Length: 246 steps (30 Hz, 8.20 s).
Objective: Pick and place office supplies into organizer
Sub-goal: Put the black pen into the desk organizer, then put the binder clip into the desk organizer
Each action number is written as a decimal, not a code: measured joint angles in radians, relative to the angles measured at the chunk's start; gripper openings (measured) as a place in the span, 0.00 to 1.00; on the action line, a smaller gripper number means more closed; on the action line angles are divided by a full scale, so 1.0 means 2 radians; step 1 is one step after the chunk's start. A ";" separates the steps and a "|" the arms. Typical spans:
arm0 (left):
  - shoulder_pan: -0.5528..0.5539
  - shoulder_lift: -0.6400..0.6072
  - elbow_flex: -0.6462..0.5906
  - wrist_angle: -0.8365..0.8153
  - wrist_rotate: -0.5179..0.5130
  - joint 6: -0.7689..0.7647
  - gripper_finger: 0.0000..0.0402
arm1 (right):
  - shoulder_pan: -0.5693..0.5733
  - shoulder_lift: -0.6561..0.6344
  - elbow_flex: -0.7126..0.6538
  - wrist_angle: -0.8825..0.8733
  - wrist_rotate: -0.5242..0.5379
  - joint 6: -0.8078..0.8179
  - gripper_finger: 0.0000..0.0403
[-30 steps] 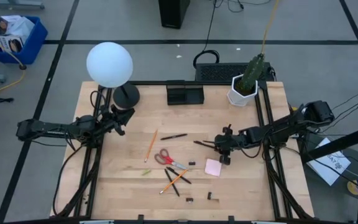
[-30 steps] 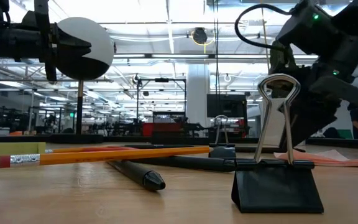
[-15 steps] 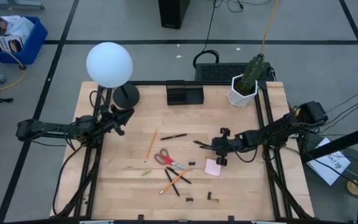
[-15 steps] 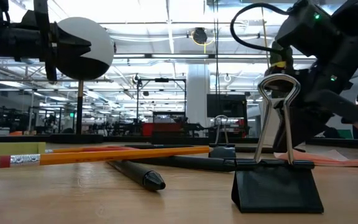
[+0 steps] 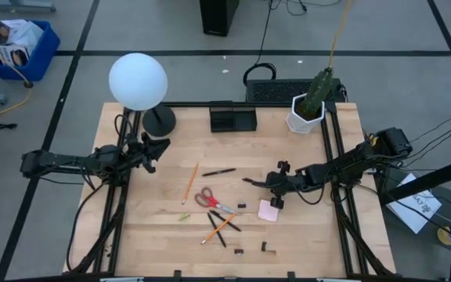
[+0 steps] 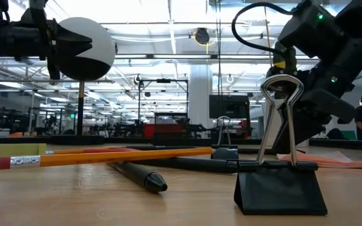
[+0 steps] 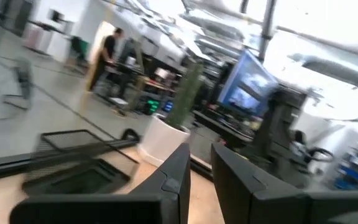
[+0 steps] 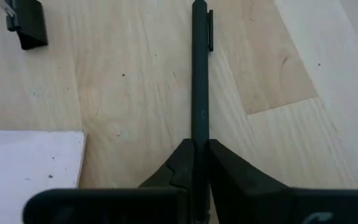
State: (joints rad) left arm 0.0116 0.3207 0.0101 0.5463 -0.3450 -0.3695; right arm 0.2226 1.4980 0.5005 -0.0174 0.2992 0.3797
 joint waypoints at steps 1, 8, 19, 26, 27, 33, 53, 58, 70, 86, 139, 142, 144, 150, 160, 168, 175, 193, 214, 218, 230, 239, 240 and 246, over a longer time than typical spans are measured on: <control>0.000 0.000 0.000 0.003 0.016 -0.002 0.17 | 0.000 0.000 0.000 0.010 0.003 -0.004 0.05; -0.001 0.000 0.000 0.036 0.124 -0.002 0.17 | -0.004 -0.001 -0.002 0.092 0.005 -0.053 0.05; -0.001 0.027 0.000 0.051 0.124 0.006 0.17 | -0.032 -0.002 -0.002 0.203 0.006 -0.102 0.05; -0.013 0.087 0.000 0.102 0.124 0.015 0.17 | -0.048 -0.003 -0.001 0.313 -0.008 -0.147 0.05; -0.015 0.099 0.000 0.117 0.124 0.017 0.17 | -0.051 -0.003 -0.001 0.325 -0.008 -0.147 0.05; -0.028 0.185 0.004 0.193 0.095 0.036 0.17 | -0.073 -0.003 -0.001 0.404 -0.048 -0.158 0.05; -0.053 0.452 0.214 0.196 0.033 0.135 0.17 | -0.096 -0.004 -0.001 0.525 -0.099 -0.186 0.05; -0.052 0.471 0.234 0.197 0.031 0.085 0.17 | -0.094 -0.004 -0.001 0.547 -0.100 -0.184 0.05; -0.052 0.536 0.276 0.195 0.089 0.055 0.22 | -0.094 -0.004 -0.001 0.557 -0.099 -0.183 0.05; -0.033 0.540 0.278 0.198 0.081 0.060 0.58 | -0.094 -0.004 -0.001 0.556 -0.100 -0.181 0.05; -0.017 0.616 0.327 0.225 0.110 0.101 0.11 | -0.095 -0.004 0.000 0.545 -0.097 -0.163 0.12; -0.015 0.615 0.327 0.225 0.112 0.090 0.12 | -0.091 -0.004 0.000 0.544 -0.096 -0.156 0.18; -0.015 0.615 0.327 0.224 0.111 0.087 0.12 | -0.090 -0.004 0.000 0.538 -0.096 -0.156 0.23; -0.014 0.615 0.327 0.225 0.106 0.092 0.08 | -0.098 -0.004 -0.001 0.505 -0.098 -0.156 0.34; 0.000 0.597 0.327 0.194 0.085 0.114 0.09 | -0.088 -0.096 -0.001 0.305 -0.098 -0.117 0.38; 0.034 0.575 0.329 0.165 -0.007 0.145 0.08 | -0.062 -0.160 -0.001 0.211 -0.098 -0.119 0.38; 0.071 0.575 0.360 0.117 -0.042 0.145 0.09 | -0.055 -0.162 -0.001 0.206 -0.098 -0.121 0.38; 0.153 0.690 0.482 0.030 -0.084 0.174 0.08 | -0.055 -0.162 -0.001 0.200 -0.069 -0.118 0.36; 0.222 0.714 0.505 -0.030 -0.061 0.131 0.13 | -0.055 -0.162 -0.001 0.201 -0.069 -0.112 0.36; 0.228 0.714 0.505 -0.044 -0.049 0.117 0.10 | -0.055 -0.162 -0.001 0.201 -0.069 -0.112 0.36; 0.228 0.714 0.505 -0.045 -0.036 0.114 0.21 | -0.055 -0.162 -0.001 0.201 -0.069 -0.113 0.36; 0.224 0.714 0.505 -0.063 -0.034 0.099 0.22 | -0.055 -0.162 -0.001 0.201 -0.069 -0.113 0.36; 0.222 0.714 0.505 -0.066 -0.026 0.095 0.22 | -0.055 -0.162 -0.001 0.201 -0.069 -0.113 0.36; 0.199 0.714 0.505 -0.090 0.024 0.106 0.22 | -0.055 -0.162 -0.001 0.193 -0.070 -0.107 0.36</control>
State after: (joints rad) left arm 0.4091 1.7489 1.0199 0.3664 -0.2966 -0.1577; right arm 0.1131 1.1744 0.4992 0.3685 0.1600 0.1649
